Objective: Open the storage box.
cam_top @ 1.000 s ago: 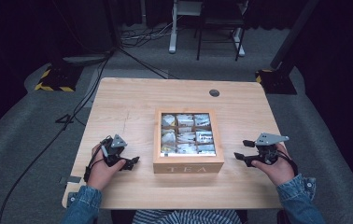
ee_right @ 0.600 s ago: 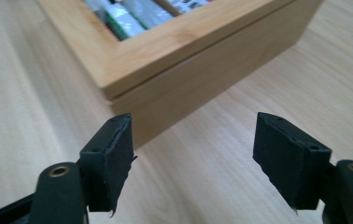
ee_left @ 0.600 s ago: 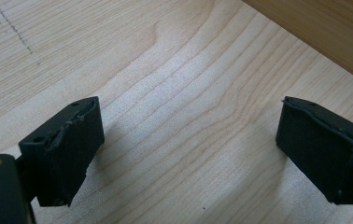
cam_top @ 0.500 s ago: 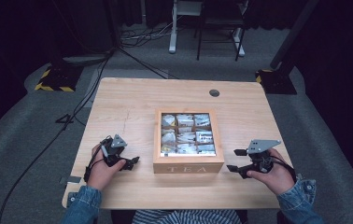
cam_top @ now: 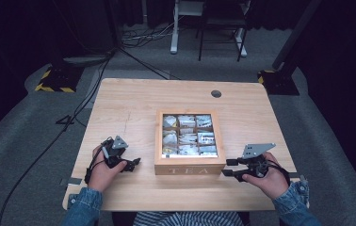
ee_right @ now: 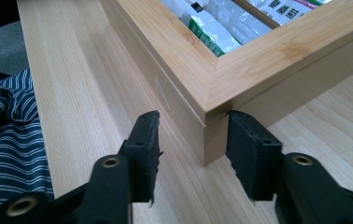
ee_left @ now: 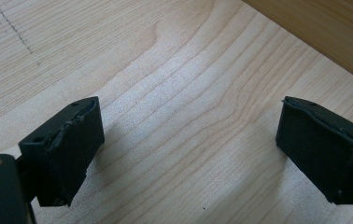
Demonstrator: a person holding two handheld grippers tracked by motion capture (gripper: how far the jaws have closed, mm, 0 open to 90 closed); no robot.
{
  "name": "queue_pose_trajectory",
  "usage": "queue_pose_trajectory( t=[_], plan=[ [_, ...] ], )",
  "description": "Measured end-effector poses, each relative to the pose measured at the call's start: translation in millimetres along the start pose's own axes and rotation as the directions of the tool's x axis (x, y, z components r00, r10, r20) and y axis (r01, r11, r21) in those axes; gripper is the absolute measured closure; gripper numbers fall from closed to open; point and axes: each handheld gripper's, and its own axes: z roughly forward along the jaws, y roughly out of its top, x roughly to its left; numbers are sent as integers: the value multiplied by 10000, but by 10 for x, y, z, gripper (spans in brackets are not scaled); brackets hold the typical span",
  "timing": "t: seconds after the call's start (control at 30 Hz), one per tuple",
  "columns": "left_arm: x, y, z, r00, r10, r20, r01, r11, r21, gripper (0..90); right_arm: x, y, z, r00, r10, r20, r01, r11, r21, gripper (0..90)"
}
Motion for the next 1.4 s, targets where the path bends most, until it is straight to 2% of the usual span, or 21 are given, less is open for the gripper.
queue_pose_trajectory(
  t=[0.13,0.23,0.27,0.47,0.7,0.8,0.83,0.87,1.0,1.17,1.3,1.4],
  plan=[
    [0,0,0,10000,2,8,-2,10000,3,83,-1,0,6,9995,-104,310,106,9999,-36,625],
    [0,0,0,10000,6,5,-6,10000,7,83,-2,-1,6,9992,-128,373,130,9999,-43,647],
    [-1,0,0,10000,-6,1,6,10000,3,83,-3,-2,0,9989,-96,466,96,10000,-15,681],
    [2,0,0,10000,20,22,-20,10000,8,83,-1,-9,7,9974,-177,700,184,9998,-86,710],
    [0,0,0,10000,1,11,-1,10000,7,83,24,1,17,9952,-285,937,298,9995,-128,688],
    [3,1,0,10000,25,25,-25,10000,11,83,68,23,22,9903,-465,1311,481,9988,-90,665],
    [3,1,0,10000,25,25,-25,10000,11,83,68,23,22,9903,-465,1311,481,9988,-90,665],
    [2,1,0,10000,25,25,-25,10000,11,83,92,38,19,9869,-553,1518,564,9984,-26,665],
    [2,1,0,10000,25,26,-26,10000,11,83,105,49,12,9837,-582,1701,603,9982,-68,644],
    [2,1,0,10000,15,27,-15,10000,10,83,157,80,8,9733,-751,2168,778,9970,-42,609],
    [2,1,1,10000,19,29,-19,10000,10,83,183,110,-11,9675,-884,2371,947,9954,-152,582],
    [2,1,1,10000,20,29,-20,10000,10,83,183,127,-33,9677,-860,2371,943,9953,-241,578]
  ],
)
